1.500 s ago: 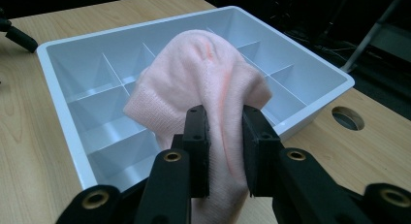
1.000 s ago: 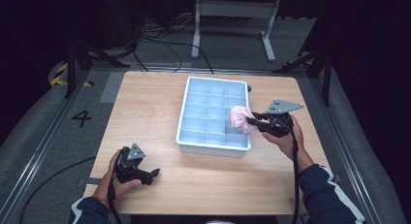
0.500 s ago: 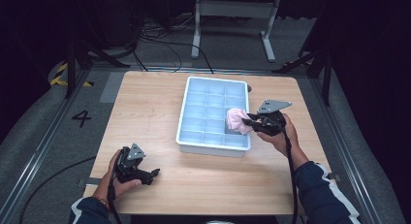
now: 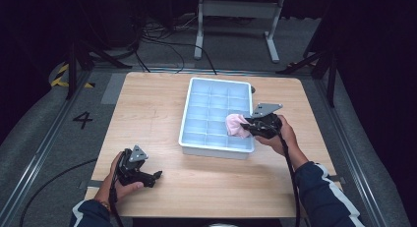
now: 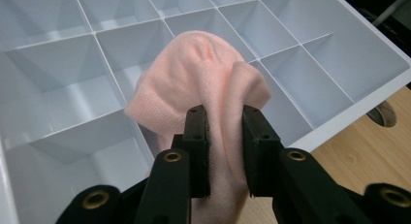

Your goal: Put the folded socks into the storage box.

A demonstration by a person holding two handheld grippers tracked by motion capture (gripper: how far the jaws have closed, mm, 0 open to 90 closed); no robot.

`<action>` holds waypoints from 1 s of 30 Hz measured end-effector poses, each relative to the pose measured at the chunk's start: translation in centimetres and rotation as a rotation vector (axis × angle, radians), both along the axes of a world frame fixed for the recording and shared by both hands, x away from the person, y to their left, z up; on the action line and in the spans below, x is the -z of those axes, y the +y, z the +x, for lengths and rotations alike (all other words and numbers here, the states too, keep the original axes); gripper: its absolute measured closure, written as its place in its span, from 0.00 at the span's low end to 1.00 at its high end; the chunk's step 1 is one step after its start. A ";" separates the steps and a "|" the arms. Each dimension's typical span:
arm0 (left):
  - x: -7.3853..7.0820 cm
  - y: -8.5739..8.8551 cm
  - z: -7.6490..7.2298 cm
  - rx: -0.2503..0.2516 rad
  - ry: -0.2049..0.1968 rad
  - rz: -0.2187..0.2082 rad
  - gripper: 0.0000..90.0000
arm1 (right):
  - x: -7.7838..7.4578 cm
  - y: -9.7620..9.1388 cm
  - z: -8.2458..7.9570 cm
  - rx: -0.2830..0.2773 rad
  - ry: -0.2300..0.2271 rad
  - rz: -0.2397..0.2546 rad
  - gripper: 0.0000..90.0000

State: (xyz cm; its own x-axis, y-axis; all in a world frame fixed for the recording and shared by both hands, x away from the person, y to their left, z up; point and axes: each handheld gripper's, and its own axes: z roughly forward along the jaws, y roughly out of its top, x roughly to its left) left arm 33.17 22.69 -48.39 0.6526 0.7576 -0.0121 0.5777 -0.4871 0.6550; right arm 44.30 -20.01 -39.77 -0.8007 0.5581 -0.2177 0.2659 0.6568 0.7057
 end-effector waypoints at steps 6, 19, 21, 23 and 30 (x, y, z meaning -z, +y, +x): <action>0.0 0.0 0.0 0.000 0.000 0.000 0.00 | 0.3 1.4 0.3 -0.018 0.002 -0.123 0.84; 0.0 0.0 0.0 -0.001 0.000 -0.001 0.00 | 1.0 3.4 1.7 -0.067 0.075 -0.278 0.83; 0.0 0.0 0.0 0.001 0.001 -0.002 0.00 | 1.1 3.6 2.0 -0.078 0.094 -0.282 0.83; 0.0 0.0 0.1 0.004 0.001 -0.003 0.00 | 1.0 3.6 2.1 -0.082 0.104 -0.281 0.83; 0.0 0.0 0.1 0.004 0.001 -0.003 0.00 | 1.0 3.8 2.4 -0.106 0.139 -0.285 0.83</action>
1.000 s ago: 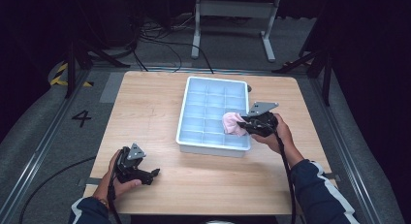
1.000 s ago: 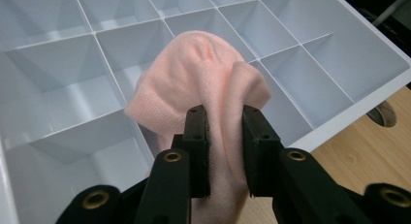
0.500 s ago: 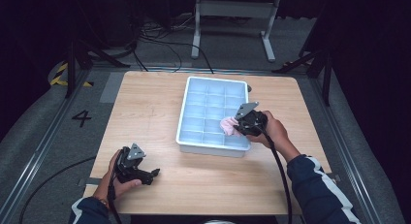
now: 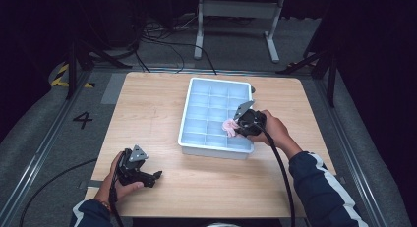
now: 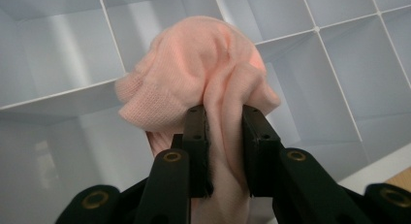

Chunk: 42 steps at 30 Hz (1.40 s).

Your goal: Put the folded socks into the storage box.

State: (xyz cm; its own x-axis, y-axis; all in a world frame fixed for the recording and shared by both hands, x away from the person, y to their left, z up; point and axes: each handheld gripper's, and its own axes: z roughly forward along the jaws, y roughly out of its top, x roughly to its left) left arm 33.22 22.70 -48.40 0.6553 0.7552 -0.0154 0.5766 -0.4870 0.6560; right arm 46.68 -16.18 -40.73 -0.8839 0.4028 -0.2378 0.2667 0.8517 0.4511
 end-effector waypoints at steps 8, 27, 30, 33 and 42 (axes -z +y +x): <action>0.0 0.0 0.0 0.000 0.000 0.001 0.00 | 0.0 0.5 0.7 -0.027 0.043 -0.054 0.83; 0.0 0.0 0.0 -0.001 -0.001 0.000 0.00 | 0.9 1.5 1.3 -0.053 0.084 -0.131 0.83; 0.0 0.0 0.0 0.000 -0.001 0.000 0.00 | 0.9 1.7 1.3 -0.056 0.089 -0.157 0.83; 0.0 0.0 0.0 0.000 -0.001 0.000 0.00 | 0.9 2.0 1.4 -0.063 0.101 -0.193 0.83; 0.0 0.0 0.0 -0.003 -0.002 0.000 0.00 | 1.0 2.2 1.9 -0.067 0.146 -0.221 0.82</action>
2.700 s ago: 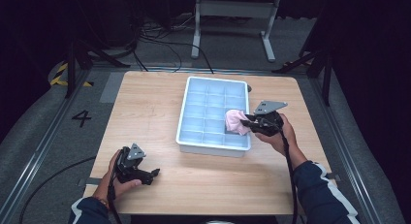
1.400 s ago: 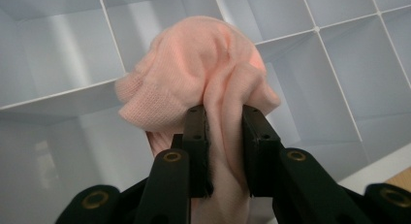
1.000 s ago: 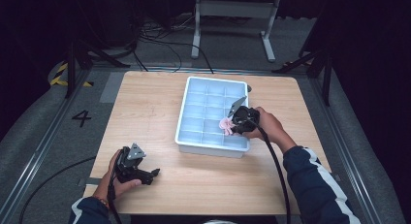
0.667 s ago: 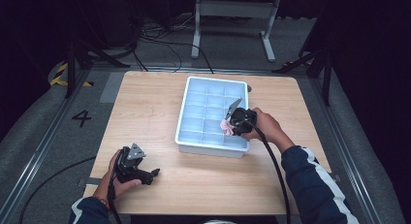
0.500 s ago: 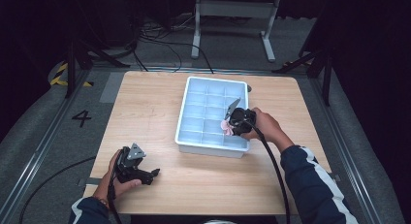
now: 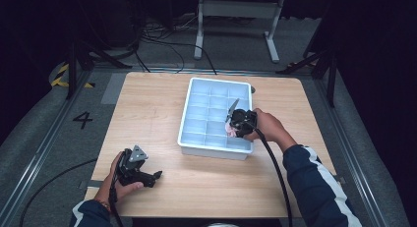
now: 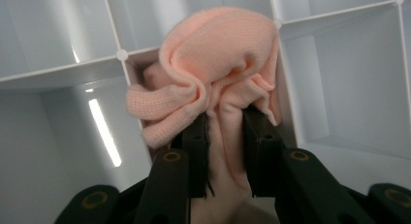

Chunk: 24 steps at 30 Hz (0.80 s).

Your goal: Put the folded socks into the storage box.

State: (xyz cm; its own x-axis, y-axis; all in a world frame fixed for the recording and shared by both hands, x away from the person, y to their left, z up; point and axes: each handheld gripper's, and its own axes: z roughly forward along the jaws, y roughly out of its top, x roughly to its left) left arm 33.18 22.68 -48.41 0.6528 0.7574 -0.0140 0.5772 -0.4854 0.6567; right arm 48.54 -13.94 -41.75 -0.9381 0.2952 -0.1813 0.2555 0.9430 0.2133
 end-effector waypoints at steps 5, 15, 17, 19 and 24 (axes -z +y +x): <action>0.0 0.0 0.0 -0.001 0.001 0.002 0.00 | 0.1 0.3 0.2 0.010 0.022 -0.031 0.82; 0.0 0.0 0.0 -0.003 0.001 0.003 0.00 | 0.1 0.3 0.4 0.023 0.041 -0.027 0.82; 0.0 0.0 0.0 -0.005 0.002 0.003 0.00 | 0.1 0.2 0.5 0.023 0.042 -0.027 0.82; 0.0 0.0 0.0 -0.004 0.001 0.003 0.00 | 0.1 0.2 0.5 0.022 0.041 -0.029 0.82; 0.0 0.0 0.0 -0.003 0.001 0.004 0.00 | 0.1 0.3 0.6 0.023 0.054 -0.036 0.81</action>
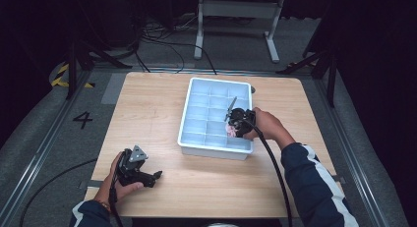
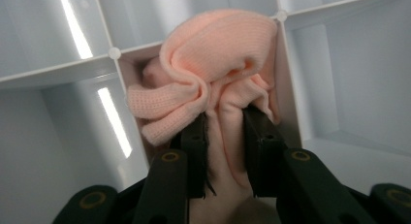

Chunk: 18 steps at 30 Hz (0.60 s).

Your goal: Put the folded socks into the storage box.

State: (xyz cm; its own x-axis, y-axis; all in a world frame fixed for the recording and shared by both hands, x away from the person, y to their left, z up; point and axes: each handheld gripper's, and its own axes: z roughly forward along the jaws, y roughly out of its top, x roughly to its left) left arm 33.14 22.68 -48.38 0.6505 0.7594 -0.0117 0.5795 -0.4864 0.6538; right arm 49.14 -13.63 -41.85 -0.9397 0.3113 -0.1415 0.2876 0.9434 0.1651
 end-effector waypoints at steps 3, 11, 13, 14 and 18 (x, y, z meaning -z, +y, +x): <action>0.0 0.0 0.0 -0.002 -0.001 0.000 0.00 | 0.0 0.1 0.1 0.002 0.010 -0.014 0.81; 0.0 0.0 -0.1 -0.007 -0.001 0.003 0.00 | 0.2 0.6 0.2 -0.009 0.013 -0.054 0.81; 0.0 0.0 -0.1 -0.007 -0.001 0.003 0.00 | 0.1 0.6 0.2 -0.005 0.013 -0.052 0.81; 0.0 0.0 -0.1 -0.007 -0.001 0.003 0.00 | 0.1 0.5 0.2 -0.008 0.009 -0.052 0.80; 0.0 0.0 0.0 0.000 -0.008 0.008 0.00 | 0.1 0.4 0.2 -0.007 0.010 -0.040 0.79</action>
